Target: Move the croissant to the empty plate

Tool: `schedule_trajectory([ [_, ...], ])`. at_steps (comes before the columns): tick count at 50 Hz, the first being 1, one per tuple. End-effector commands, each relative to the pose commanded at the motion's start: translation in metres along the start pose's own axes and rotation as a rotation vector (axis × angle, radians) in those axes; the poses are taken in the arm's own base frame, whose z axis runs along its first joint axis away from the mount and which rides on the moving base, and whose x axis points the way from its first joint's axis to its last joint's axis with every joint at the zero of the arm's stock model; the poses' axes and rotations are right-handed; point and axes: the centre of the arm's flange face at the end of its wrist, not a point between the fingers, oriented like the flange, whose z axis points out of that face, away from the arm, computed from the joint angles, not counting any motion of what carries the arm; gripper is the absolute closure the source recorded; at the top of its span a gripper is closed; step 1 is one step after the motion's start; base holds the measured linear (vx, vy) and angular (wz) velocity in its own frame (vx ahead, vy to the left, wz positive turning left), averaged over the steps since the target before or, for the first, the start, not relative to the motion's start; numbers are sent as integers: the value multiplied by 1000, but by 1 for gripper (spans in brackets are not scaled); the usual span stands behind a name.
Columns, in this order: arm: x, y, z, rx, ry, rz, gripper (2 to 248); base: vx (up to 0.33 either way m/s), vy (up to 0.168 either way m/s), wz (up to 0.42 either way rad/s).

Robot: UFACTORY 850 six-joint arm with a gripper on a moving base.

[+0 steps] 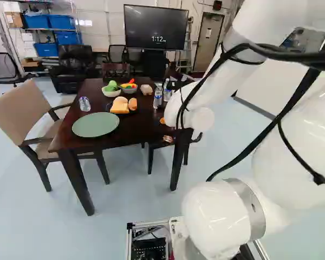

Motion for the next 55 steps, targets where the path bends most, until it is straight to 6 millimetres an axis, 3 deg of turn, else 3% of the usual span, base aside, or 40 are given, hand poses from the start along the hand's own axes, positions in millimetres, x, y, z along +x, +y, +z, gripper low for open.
schedule_trajectory([
  [55,61,-11,63,-31,-224,105,3,0,0,0],
])
